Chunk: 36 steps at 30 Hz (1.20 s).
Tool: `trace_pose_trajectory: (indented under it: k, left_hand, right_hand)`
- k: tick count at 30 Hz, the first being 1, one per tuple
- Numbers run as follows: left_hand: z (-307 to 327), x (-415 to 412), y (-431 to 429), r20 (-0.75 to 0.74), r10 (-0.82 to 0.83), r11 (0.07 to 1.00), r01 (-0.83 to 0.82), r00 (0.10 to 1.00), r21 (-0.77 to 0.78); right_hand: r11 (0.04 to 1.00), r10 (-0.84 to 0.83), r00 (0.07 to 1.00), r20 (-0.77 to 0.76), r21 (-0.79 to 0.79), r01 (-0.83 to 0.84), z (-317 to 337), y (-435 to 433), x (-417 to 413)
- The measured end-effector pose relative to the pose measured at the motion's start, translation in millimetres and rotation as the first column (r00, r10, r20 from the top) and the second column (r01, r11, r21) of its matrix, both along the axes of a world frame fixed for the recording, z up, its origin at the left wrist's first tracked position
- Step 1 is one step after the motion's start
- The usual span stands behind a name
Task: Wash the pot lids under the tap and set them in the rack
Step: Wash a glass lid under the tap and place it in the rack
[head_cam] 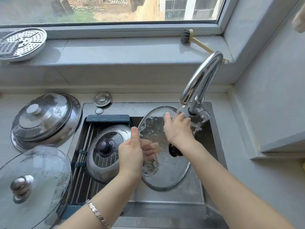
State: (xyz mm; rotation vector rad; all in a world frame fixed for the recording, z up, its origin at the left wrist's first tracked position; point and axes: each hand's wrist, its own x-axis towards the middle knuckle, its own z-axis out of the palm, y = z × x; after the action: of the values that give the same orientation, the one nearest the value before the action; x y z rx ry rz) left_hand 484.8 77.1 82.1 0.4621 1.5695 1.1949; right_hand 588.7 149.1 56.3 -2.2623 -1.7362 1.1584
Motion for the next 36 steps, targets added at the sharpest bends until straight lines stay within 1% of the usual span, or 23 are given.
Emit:
trace_pose_trajectory:
  k: [2,4,5,8,9,10,11,13,14,15,16,17,20,22,23,24,26,27,29,32,33,34,36]
  left_hand:
    - [-2.7,3.7,1.8,-0.022,0.033,0.999,-0.033,0.999,0.002]
    - [-6.6,5.0,2.7,-0.084,0.066,0.998,-0.068,0.994,-0.019]
    - [-8.4,4.1,3.5,-0.083,0.088,0.995,-0.091,0.993,-0.036]
    - [-11.8,-6.6,10.6,0.018,0.157,0.986,-0.156,0.987,-0.067]
    - [-12.3,-10.3,13.7,0.042,0.166,0.985,-0.164,0.985,-0.059]
    - [-12.8,-13.0,16.2,0.058,0.167,0.985,-0.164,0.984,-0.048]
    - [-12.3,-13.5,17.9,0.063,0.163,0.986,-0.161,0.985,-0.040]
    - [-12.1,-11.6,20.1,0.057,0.175,0.984,-0.172,0.983,-0.047]
    - [-13.0,-11.2,22.1,0.062,0.191,0.981,-0.188,0.980,-0.055]
    - [-12.9,-11.2,23.9,0.063,0.206,0.978,-0.202,0.977,-0.059]
    - [-13.8,-13.0,26.9,0.061,0.210,0.977,-0.207,0.976,-0.054]
    - [-12.4,-15.3,30.1,0.070,0.215,0.976,-0.213,0.974,-0.047]
    - [-9.7,-28.0,35.8,0.172,0.239,0.971,-0.235,0.956,-0.041]
    - [-6.8,-33.1,34.7,0.237,0.243,0.969,-0.246,0.941,-0.015]
    - [-5.3,-32.7,32.7,0.247,0.253,0.966,-0.258,0.935,-0.013]
    - [-6.0,-31.4,30.5,0.252,0.265,0.963,-0.269,0.931,-0.019]
    - [-7.6,-24.9,25.3,0.231,0.278,0.960,-0.278,0.932,-0.034]
    - [-7.3,-20.8,22.8,0.210,0.275,0.961,-0.271,0.938,-0.045]
    - [-6.2,-17.8,20.5,0.185,0.261,0.965,-0.253,0.947,-0.069]
    - [-5.5,-26.2,22.0,0.187,0.268,0.963,-0.257,0.945,-0.078]
    - [-4.5,-29.6,22.2,0.192,0.280,0.960,-0.272,0.941,-0.068]
    - [-3.3,-31.8,21.9,0.203,0.298,0.955,-0.293,0.933,-0.051]
    - [-1.3,-31.2,19.5,0.219,0.332,0.943,-0.332,0.918,-0.038]
  right_hand:
    - [0.975,0.119,0.992,0.030,0.184,-0.122,6.7,-13.0,-18.8]
    - [0.855,0.291,0.954,0.075,0.428,-0.294,8.0,-29.3,-37.5]
    - [0.790,0.340,0.937,0.080,0.517,-0.331,7.1,-38.0,-42.1]
    - [0.602,0.490,0.863,0.125,0.668,-0.439,-11.1,-56.3,-36.5]
    - [0.537,0.530,0.832,0.163,0.695,-0.478,-18.7,-61.5,-33.6]
    - [0.508,0.545,0.817,0.188,0.702,-0.500,-21.5,-62.7,-31.9]
    - [0.518,0.529,0.827,0.189,0.700,-0.492,-19.4,-58.7,-32.6]
    - [0.667,0.424,0.901,0.092,0.642,-0.379,-5.6,-44.5,-39.9]
    - [0.716,0.374,0.925,0.061,0.616,-0.330,-2.7,-35.8,-45.6]
    - [0.729,0.361,0.931,0.059,0.604,-0.321,0.7,-30.8,-50.2]
    - [0.707,0.391,0.918,0.064,0.618,-0.344,5.0,-32.5,-53.1]
    - [0.649,0.446,0.891,0.086,0.654,-0.388,4.0,-38.4,-53.2]
    - [0.407,0.594,0.769,0.236,0.737,-0.540,-25.4,-66.2,-32.2]
    - [0.333,0.614,0.725,0.311,0.731,-0.595,-41.9,-76.9,-9.8]
    - [0.348,0.603,0.734,0.314,0.724,-0.595,-45.4,-78.4,-2.3]
    - [0.406,0.577,0.765,0.287,0.712,-0.573,-43.8,-78.2,-0.5]
    - [0.573,0.493,0.858,0.143,0.689,-0.444,-33.2,-76.4,-11.8]
    - [0.602,0.464,0.880,0.100,0.693,-0.396,-26.0,-75.9,-21.2]
    - [0.541,0.518,0.847,0.121,0.720,-0.434,-20.9,-77.6,-33.3]
    - [0.376,0.645,0.718,0.261,0.709,-0.596,-36.8,-84.2,-11.0]
    - [0.371,0.646,0.713,0.271,0.705,-0.605,-44.5,-86.8,0.4]
    - [0.425,0.621,0.747,0.237,0.698,-0.576,-50.0,-87.2,9.6]
    - [0.666,0.467,0.882,0.068,0.629,-0.401,-49.3,-80.0,15.3]
